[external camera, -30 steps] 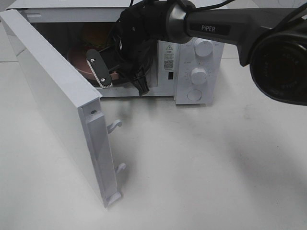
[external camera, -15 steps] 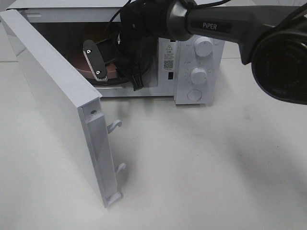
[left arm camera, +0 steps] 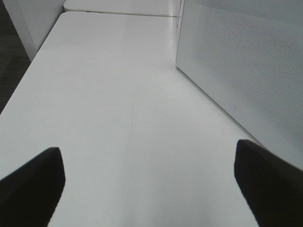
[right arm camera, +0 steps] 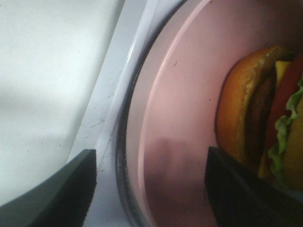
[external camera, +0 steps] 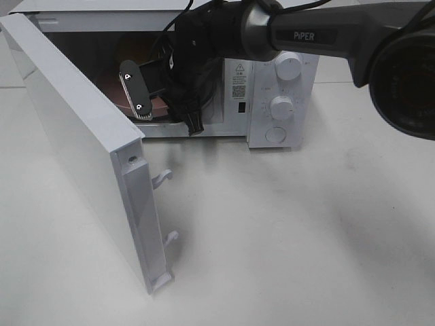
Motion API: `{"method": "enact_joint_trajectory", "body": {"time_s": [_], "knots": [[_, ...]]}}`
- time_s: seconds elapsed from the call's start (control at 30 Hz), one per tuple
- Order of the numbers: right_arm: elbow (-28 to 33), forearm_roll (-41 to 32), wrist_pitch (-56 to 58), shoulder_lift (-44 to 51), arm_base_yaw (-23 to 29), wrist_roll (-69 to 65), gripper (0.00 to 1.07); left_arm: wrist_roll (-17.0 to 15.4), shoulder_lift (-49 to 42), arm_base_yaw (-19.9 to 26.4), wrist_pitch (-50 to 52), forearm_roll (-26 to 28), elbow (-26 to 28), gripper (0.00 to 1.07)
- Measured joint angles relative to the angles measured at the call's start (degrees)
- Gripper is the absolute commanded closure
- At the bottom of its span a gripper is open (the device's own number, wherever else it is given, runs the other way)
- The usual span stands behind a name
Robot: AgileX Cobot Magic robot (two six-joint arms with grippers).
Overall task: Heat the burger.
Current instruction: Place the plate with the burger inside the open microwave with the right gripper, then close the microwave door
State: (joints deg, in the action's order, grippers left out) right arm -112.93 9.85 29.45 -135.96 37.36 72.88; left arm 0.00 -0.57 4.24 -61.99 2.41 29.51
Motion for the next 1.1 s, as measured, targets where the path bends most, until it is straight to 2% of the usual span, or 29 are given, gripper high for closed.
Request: {"method": "enact_joint_trajectory", "body": {"time_s": [0.33, 0.43, 0.7, 1.1], "knots": [[8.8, -1.0, -4.2, 5.7, 0.0, -0.1, 0.30, 0.0, 0.0, 0.0, 0.0, 0.0, 0.0, 0.17], [10.6, -1.0, -4.5, 7.0, 0.0, -0.1, 0.30, 0.0, 0.0, 0.0, 0.0, 0.0, 0.0, 0.17], [20.1, -1.1, -7.3, 13.1, 0.0, -0.1, 0.31, 0.0, 0.0, 0.0, 0.0, 0.0, 0.0, 0.17], [29.8, -1.1, -8.7, 20.7, 0.0, -4.8, 0.31, 0.0, 0.0, 0.0, 0.0, 0.0, 0.0, 0.17]]}}
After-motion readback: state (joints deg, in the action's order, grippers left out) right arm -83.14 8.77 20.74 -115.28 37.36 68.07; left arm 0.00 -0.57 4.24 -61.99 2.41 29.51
